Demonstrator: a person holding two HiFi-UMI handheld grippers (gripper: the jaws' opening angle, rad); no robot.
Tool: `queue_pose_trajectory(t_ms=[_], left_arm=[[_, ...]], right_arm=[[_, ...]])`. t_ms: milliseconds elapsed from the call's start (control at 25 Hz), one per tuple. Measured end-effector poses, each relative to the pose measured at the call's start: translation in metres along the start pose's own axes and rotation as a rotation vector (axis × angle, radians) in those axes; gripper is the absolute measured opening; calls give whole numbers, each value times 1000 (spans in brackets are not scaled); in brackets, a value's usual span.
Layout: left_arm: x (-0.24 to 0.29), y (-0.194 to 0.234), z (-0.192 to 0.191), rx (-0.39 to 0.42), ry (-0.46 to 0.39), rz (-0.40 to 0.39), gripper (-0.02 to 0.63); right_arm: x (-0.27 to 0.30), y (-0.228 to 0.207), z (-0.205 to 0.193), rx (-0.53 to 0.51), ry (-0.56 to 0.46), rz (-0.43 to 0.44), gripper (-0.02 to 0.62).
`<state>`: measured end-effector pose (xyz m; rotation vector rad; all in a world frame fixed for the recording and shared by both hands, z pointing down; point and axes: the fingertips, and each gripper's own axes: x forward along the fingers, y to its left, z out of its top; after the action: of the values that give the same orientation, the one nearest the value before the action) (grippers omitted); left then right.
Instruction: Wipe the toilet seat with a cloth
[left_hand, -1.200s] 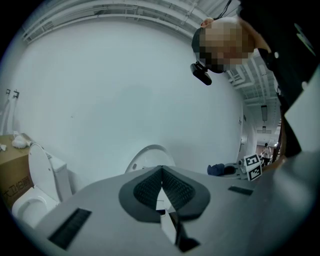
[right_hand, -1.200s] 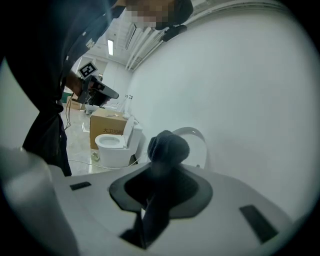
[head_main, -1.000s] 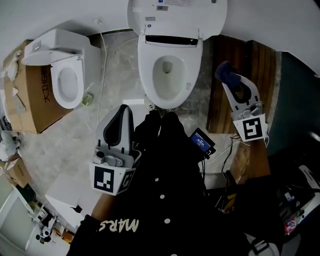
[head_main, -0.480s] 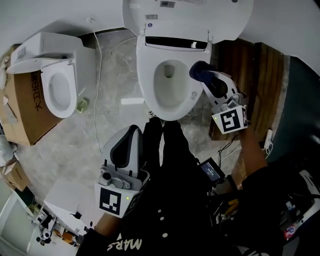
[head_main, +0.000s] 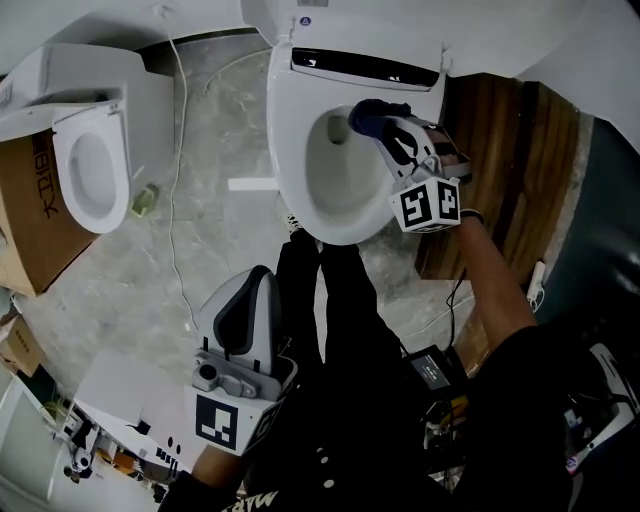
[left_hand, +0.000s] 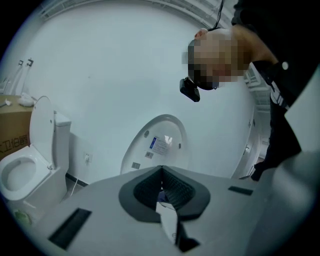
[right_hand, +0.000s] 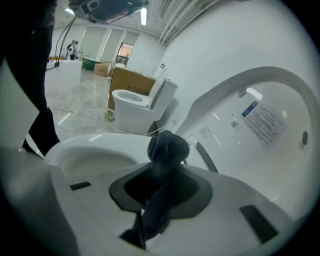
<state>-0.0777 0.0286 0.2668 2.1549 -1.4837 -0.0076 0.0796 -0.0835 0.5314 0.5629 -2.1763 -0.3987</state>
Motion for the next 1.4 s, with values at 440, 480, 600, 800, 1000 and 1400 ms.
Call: queue_pose_trajectory(t_ms=[440,480,600,800,1000,1400], left_arm=[[-2,28,-42,-60,44,56,8],[0,30,-44,-63,45,58,8],[3,32,-46,-73,41,68,8],[6,28,-49,-83,43,67,8],[10,25,-48,-79,45,60,8],[19,17,-41,-60,54,45,8]], right_arm=[[87,25,-53,-345,130,43,86],[93,28,-57,-387,147,56,86],[109,40,-75,-512,217,109,86],[121,49,-98,-544,285,176,86],[120,51,-99,-579,260,199,86],[113,51,-109,-556,284,225,85]])
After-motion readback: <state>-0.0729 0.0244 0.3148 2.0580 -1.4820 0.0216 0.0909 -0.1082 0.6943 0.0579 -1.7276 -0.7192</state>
